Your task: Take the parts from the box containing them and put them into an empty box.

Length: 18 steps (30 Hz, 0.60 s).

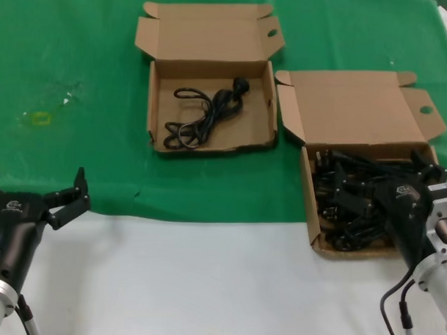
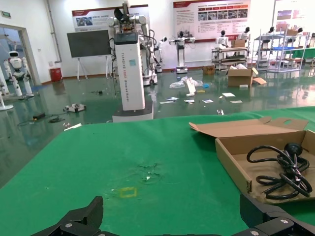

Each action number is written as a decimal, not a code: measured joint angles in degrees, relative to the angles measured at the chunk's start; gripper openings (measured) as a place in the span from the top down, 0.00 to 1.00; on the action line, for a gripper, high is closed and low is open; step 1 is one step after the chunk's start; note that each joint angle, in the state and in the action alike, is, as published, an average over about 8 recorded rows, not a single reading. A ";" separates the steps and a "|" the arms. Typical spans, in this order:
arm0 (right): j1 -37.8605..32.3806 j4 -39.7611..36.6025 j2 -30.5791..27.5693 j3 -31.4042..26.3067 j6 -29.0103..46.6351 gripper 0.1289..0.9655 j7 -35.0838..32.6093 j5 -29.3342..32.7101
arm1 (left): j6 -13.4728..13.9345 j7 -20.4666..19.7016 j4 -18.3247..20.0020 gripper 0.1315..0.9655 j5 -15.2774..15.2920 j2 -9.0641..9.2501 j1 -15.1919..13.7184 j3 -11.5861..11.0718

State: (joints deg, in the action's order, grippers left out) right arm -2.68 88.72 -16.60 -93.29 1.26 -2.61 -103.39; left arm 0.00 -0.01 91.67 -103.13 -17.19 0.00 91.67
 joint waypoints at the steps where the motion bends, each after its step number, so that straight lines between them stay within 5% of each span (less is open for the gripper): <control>1: 0.03 0.03 -0.01 0.02 -0.01 0.00 0.03 0.00 | 0.00 0.00 0.00 0.00 0.00 0.00 0.00 0.00; 18: 0.06 0.07 -0.01 0.04 -0.03 0.00 0.06 0.01 | 0.00 0.00 0.00 0.00 0.00 0.00 0.00 0.00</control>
State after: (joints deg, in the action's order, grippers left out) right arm -2.62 88.79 -16.61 -93.25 1.23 -2.55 -103.39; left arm 0.00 0.00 91.67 -103.13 -17.19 0.00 91.67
